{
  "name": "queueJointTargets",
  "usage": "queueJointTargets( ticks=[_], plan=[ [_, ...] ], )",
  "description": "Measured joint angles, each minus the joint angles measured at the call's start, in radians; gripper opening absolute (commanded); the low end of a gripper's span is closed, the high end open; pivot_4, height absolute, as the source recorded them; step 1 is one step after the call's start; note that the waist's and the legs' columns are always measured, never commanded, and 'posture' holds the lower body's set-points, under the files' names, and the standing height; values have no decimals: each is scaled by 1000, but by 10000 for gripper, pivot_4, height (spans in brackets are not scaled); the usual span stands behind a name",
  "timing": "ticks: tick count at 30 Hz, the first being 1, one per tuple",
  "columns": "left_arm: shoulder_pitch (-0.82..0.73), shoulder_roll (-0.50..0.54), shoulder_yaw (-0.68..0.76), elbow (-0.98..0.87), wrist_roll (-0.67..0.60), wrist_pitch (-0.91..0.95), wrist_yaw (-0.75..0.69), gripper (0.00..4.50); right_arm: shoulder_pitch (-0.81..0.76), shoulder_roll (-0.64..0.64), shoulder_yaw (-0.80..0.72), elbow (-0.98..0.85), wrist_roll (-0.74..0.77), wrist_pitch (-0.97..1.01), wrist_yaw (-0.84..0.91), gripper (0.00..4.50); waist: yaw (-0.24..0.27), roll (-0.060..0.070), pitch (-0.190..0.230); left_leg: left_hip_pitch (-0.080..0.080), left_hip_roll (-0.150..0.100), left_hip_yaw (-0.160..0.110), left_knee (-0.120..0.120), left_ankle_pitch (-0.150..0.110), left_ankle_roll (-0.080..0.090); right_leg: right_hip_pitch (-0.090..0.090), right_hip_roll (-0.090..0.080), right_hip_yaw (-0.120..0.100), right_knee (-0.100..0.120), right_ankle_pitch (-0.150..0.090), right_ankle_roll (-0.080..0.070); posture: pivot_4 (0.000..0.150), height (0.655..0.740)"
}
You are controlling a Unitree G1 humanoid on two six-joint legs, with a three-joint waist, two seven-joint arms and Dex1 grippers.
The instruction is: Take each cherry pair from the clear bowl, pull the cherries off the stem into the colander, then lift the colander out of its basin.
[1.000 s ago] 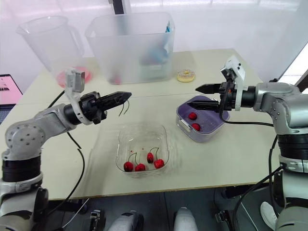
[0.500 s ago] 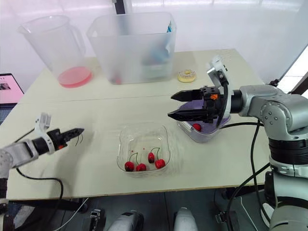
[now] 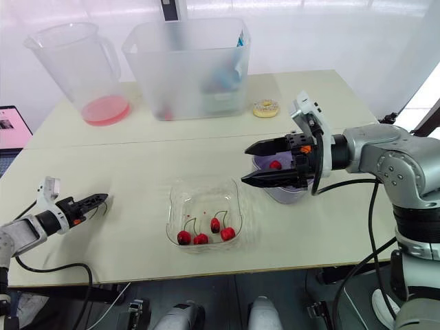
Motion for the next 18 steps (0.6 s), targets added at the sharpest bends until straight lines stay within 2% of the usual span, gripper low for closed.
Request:
queueJointTargets(
  ticks=[4, 5, 10, 14, 16, 18],
  plan=[
    [-10, 30, 52, 28, 3, -10, -23, 40275, 0, 0, 4, 2, -5, 0, -4, 45000, 0, 0, 0, 0, 0, 0, 0, 0, 0, 0, 0, 0, 0, 0, 0, 1500, 7400],
    [-18, 43, 54, 35, 9, -16, -29, 44227, 0, 0, 6, 3, -5, -1, -4, 45000, -1, 0, 0, 0, 0, 0, 0, 0, 0, 0, 0, 0, 0, 0, 0, 1500, 7400],
    [-56, 145, 81, 104, 60, -68, -94, 44227, 0, 0, 11, 26, -21, -15, -9, 45000, -1, 0, 0, 0, 0, 0, 0, 0, 0, 0, 0, 0, 0, 0, 0, 1500, 7400],
    [-137, 192, 87, 77, 61, -81, -183, 44227, 1, -5, 12, 31, -26, -22, -9, 45000, 5, 0, 0, 0, -1, 0, 0, 0, 0, 0, 0, 0, 0, 0, 0, 1500, 7400],
    [-185, 207, 67, 12, 26, -32, -238, 44227, 5, -17, 11, 27, -29, -21, -9, 45000, 6, 0, 0, 0, -1, 0, 0, 0, 0, 1, -1, 0, 0, 0, 0, 1500, 7400],
    [-257, 204, 18, -100, -80, 82, -308, 44227, 20, -46, 11, 14, -32, -13, -11, 45000, 11, 0, 0, -1, -1, -2, 1, 0, 0, 0, -1, 0, 0, 0, 0, 1500, 7400]
  ],
)
